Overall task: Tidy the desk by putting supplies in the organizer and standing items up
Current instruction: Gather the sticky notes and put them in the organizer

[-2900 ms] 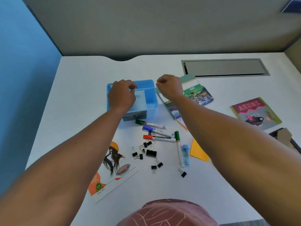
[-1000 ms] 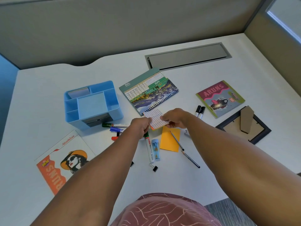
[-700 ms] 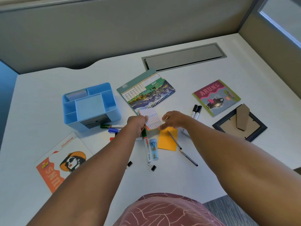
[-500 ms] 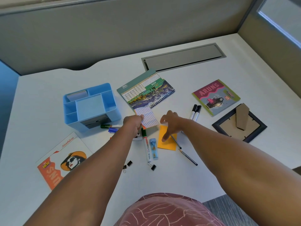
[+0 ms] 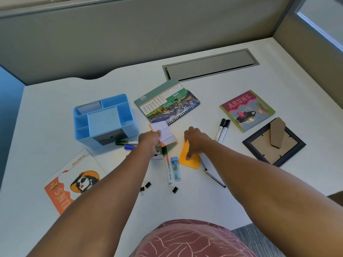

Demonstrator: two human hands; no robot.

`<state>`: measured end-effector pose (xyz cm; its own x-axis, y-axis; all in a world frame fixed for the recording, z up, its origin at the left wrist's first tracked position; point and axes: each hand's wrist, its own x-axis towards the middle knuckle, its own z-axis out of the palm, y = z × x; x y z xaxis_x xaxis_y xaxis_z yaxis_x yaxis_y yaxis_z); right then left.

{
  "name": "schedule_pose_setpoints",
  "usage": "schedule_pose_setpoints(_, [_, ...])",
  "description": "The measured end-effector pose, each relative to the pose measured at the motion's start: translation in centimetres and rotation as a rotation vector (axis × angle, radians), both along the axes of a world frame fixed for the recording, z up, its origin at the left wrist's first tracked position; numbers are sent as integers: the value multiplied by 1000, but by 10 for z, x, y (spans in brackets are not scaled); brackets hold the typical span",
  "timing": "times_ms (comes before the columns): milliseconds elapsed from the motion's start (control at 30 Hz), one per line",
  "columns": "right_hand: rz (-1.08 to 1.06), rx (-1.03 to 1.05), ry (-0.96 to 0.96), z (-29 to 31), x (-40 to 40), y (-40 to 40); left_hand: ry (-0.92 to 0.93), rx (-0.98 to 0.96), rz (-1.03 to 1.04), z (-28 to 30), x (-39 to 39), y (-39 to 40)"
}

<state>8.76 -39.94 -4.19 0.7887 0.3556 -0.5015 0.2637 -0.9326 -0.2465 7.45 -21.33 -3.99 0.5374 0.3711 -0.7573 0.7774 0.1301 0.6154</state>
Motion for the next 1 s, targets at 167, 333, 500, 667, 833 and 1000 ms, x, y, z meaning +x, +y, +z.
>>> schedule_pose_setpoints(167, [-182, 165, 14, -6, 12, -8, 6, 42, -16, 2, 0, 0])
schedule_pose_setpoints(333, [-284, 302, -54, -6, 25, -19, 8, 65, -46, 2, -1, 1])
schedule_pose_setpoints(500, [-678, 594, -94, 8, 38, -29, -1, 81, -57, -1, 1, -1])
schedule_pose_setpoints(667, [-991, 794, -4, 15, 41, -30, -39, 64, -80, -2, 1, -9])
schedule_pose_setpoints(833, [-1099, 895, 187, 15, 26, -21, -115, -28, -66, 7, -5, -20])
schedule_pose_setpoints(1000, [-1049, 875, 188, 6, 9, -12, -142, -109, -45, 12, -10, -23])
